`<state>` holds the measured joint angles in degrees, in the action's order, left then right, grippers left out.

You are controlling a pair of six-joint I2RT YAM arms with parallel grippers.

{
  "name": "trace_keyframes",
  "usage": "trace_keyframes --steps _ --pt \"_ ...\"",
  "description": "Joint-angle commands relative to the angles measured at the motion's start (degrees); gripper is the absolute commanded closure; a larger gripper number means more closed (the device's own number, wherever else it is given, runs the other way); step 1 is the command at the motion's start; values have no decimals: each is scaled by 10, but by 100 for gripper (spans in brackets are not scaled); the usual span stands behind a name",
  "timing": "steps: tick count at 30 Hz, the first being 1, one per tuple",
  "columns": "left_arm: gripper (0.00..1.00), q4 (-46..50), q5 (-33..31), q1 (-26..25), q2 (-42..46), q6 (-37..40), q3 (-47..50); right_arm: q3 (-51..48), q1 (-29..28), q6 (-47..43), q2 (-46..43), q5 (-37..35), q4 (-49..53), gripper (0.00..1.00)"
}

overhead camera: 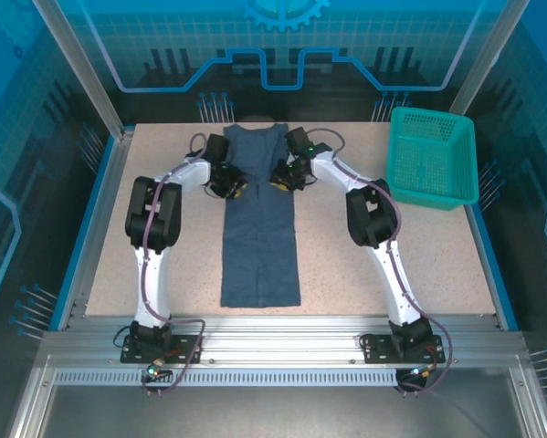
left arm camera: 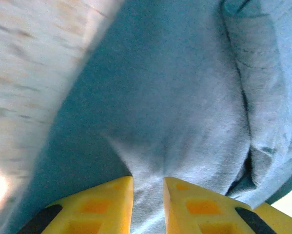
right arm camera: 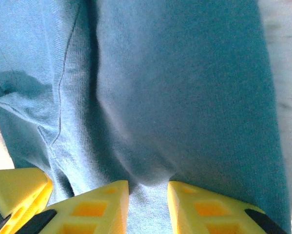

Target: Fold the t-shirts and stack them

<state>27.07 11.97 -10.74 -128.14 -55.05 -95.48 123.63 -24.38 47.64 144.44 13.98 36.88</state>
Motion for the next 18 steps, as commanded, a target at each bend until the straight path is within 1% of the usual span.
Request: trace_keyframes --steps 1,5,10,12,14,17,18 --pt "75 2 23 -17 -23 10 -26 -43 29 10 -10 -23 28 71" --pt "75 0 31 -29 -38 6 -45 -49 48 -1 -16 -28 37 71" --pt "73 10 33 -42 -50 -1 -83 -30 69 -19 -12 -35 62 71" --pt "68 29 12 -44 -39 5 -94 -23 69 -27 -12 -26 63 71" --pt "63 48 -23 -43 -12 7 -92 -23 64 -47 -27 -6 42 69" --pt "58 83 -77 -45 47 15 -74 -15 48 -82 -62 -13 40 64" --pt "57 92 -85 -45 69 13 -59 -11 45 -88 -73 -17 46 63"
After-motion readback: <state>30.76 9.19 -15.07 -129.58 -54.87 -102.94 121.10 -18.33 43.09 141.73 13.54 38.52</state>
